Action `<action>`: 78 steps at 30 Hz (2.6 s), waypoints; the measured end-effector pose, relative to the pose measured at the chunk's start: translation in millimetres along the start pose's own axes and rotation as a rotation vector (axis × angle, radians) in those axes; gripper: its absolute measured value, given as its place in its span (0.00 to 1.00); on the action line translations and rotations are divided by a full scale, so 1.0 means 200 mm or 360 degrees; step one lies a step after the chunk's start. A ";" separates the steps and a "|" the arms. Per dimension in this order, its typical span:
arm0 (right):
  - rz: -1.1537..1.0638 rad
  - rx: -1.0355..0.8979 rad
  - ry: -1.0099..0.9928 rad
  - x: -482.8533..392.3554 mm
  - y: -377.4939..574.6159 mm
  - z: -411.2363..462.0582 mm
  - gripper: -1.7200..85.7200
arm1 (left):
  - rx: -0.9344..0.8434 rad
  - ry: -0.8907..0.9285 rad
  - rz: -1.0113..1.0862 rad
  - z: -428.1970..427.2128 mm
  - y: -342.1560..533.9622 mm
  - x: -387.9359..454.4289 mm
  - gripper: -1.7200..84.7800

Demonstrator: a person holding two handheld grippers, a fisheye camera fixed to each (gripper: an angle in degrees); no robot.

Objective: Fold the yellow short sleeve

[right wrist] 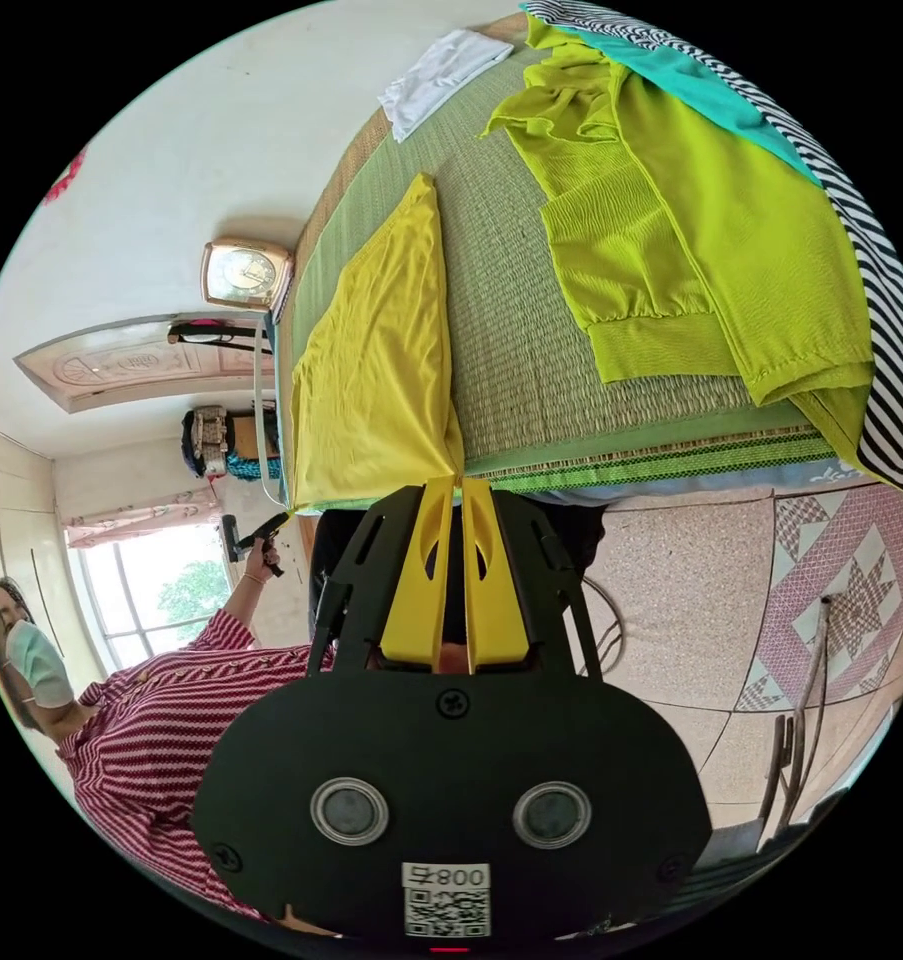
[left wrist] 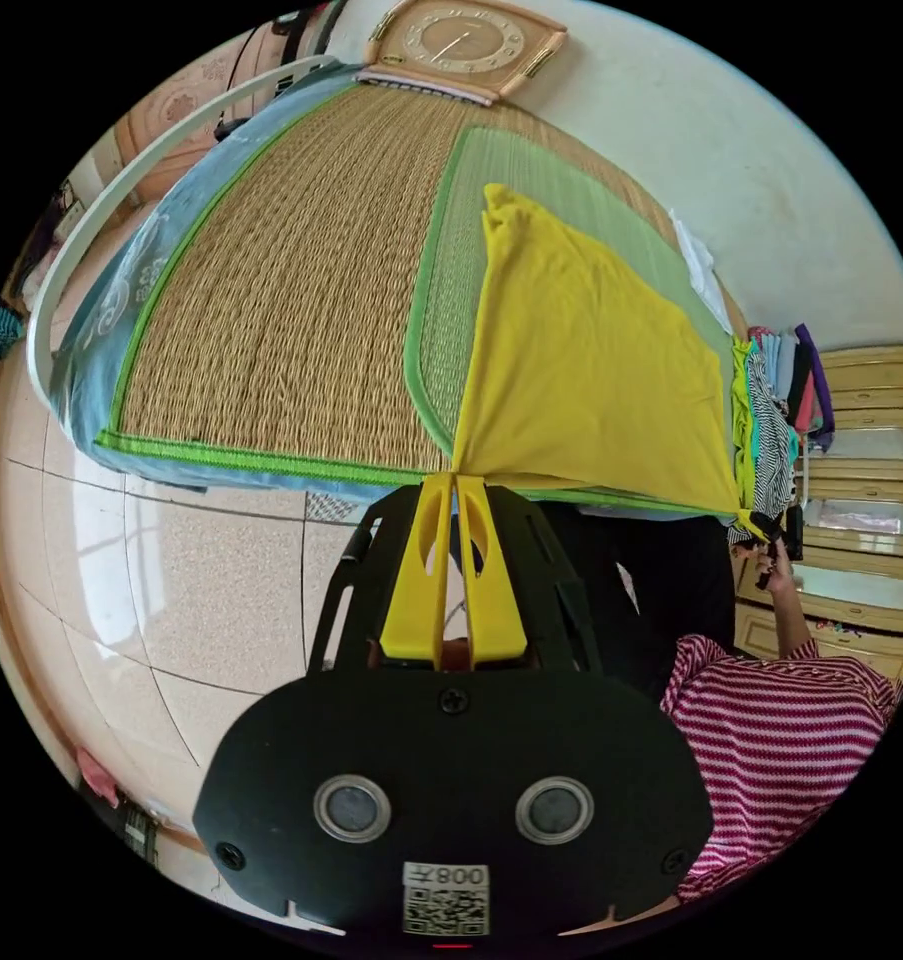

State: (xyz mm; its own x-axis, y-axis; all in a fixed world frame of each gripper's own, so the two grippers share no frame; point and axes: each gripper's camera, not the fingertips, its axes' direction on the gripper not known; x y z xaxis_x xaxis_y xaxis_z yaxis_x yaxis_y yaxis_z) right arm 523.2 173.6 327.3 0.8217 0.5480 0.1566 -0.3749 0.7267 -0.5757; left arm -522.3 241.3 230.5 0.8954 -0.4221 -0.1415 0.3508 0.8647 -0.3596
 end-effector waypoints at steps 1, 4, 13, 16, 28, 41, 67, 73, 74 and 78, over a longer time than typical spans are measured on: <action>-0.0004 0.0000 -0.0005 0.00 0.00 0.00 0.03 | 0.0044 -0.0006 -0.0023 0.01 0.03 0.04 0.03; -0.0048 0.0022 0.0004 -0.04 0.01 -0.02 0.03 | 0.0124 -0.0362 -0.0137 0.00 0.09 0.14 0.03; -0.0193 0.0128 -0.0105 -0.23 0.03 -0.06 0.04 | 0.0148 0.0367 0.0885 0.38 0.17 1.53 0.10; -0.0253 0.0143 -0.0111 -0.30 0.01 -0.08 0.04 | 0.0035 0.0424 0.1409 0.64 0.28 2.24 0.13; -0.0382 0.0172 -0.0008 -0.40 -0.13 -0.12 0.03 | 0.0032 -0.0047 0.1799 1.17 0.56 3.11 0.03; -0.0005 0.0183 -0.0205 -0.08 -0.84 0.13 0.13 | -0.0008 0.0222 0.1645 1.25 0.58 3.17 0.03; -0.0047 0.0191 -0.0182 -0.46 -1.43 0.18 0.04 | -0.0086 0.0565 0.1686 1.24 0.52 3.13 0.03; -0.0042 0.0276 -0.0147 -0.64 -1.35 0.09 0.04 | -0.0042 0.0653 0.1663 1.06 0.49 2.91 0.03; -0.0048 0.0296 -0.0151 -0.70 -1.34 0.09 0.04 | -0.0024 0.0653 0.1661 1.03 0.49 2.88 0.03; -0.0141 0.0362 -0.0206 -1.00 -1.31 0.12 0.03 | 0.0081 0.0627 0.1590 0.80 0.46 2.58 0.03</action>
State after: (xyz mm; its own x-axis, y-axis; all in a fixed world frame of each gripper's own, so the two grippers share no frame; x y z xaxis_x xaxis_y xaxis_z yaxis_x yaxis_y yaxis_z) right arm 447.7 -116.4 466.5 0.7993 0.5159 0.3081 -0.4027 0.8405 -0.3625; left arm 16.5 145.9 272.1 0.6346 0.4319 -0.6409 -0.4719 0.8733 0.1212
